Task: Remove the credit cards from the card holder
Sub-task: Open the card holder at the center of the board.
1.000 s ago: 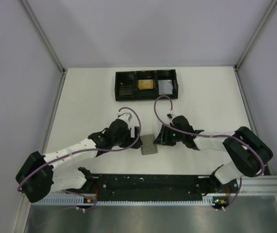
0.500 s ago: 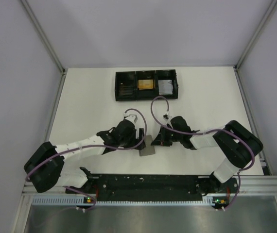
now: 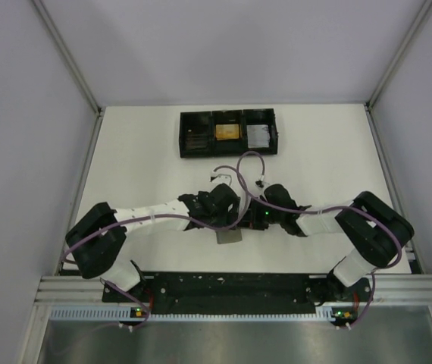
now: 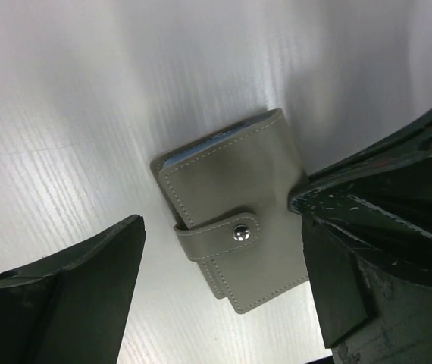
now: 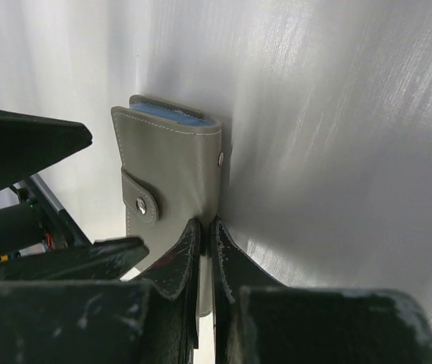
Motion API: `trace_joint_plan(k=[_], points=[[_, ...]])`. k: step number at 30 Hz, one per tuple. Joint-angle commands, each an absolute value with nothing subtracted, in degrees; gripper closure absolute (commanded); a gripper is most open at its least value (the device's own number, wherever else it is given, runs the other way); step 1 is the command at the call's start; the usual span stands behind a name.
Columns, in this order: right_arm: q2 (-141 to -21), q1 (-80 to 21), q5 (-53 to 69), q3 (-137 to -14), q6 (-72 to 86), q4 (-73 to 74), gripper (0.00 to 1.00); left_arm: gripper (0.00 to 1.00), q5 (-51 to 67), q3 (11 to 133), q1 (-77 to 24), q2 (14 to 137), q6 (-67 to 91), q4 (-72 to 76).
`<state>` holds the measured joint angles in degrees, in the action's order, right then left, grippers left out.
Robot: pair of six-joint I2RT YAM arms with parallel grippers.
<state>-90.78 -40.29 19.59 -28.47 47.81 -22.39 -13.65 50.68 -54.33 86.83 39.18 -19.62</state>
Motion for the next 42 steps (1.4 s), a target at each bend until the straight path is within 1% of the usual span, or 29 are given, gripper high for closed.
trace_joint_plan(k=[1,3,5,7,10,12,15,16,19,25,27,29,30,38,42], points=[[-89.6,-41.7,14.2,-27.9,46.4,-19.3,1.0,0.15,-21.1,54.0,-56.3,89.6,40.3,-25.4],[-89.5,-42.0,13.6,-27.9,46.5,-19.2,1.0,0.17,-21.5,54.5,-56.9,90.7,40.4,-25.8],[-89.4,-42.1,13.3,-28.1,46.2,-18.7,1.0,0.24,-21.2,54.9,-57.3,91.6,40.4,-25.8],[-89.5,-42.3,13.1,-28.4,46.1,-18.4,1.0,0.27,-21.2,55.5,-57.8,92.4,40.4,-25.7],[-89.3,-42.4,12.8,-28.5,46.0,-18.1,1.0,0.38,-20.8,55.9,-58.3,93.3,40.6,-25.4],[-89.4,-42.4,12.6,-28.4,46.0,-17.8,1.0,0.41,-20.3,56.2,-58.4,94.0,40.5,-25.6],[-88.9,-42.5,11.7,-28.0,46.1,-17.6,1.0,0.42,-20.6,55.8,-59.1,94.0,41.0,-25.6],[-88.7,-42.5,11.3,-28.1,46.3,-17.4,1.0,0.46,-20.7,55.8,-59.1,94.1,41.0,-25.6],[-88.3,-42.4,10.7,-28.0,46.5,-17.0,1.0,0.5,-21.4,56.2,-59.2,94.7,41.2,-26.6],[-87.5,-42.4,8.9,-27.4,46.9,-16.2,1.0,0.72,-23.5,56.9,-59.2,95.6,41.7,-29.0],[-86.8,-42.4,8.0,-27.2,47.1,-15.6,1.0,0.82,-24.2,56.9,-59.2,95.5,42.1,-29.7],[-86.6,-42.3,7.5,-27.2,47.2,-15.2,1.0,0.98,-25.2,56.4,-59.2,94.9,42.4,-30.1],[-86.4,-42.2,7.2,-27.0,47.3,-14.9,1.0,1.0,-25.6,56.2,-59.2,94.6,42.5,-30.1],[-86.0,-40.9,6.9,-26.1,47.7,-14.5,1.0,1.0,-27.4,52.7,-58.3,89.7,43.5,-28.7],[-85.3,-40.7,6.8,-26.5,46.8,-13.4,1.0,1.0,-26.9,48.0,-56.3,84.6,44.6,-25.6]])
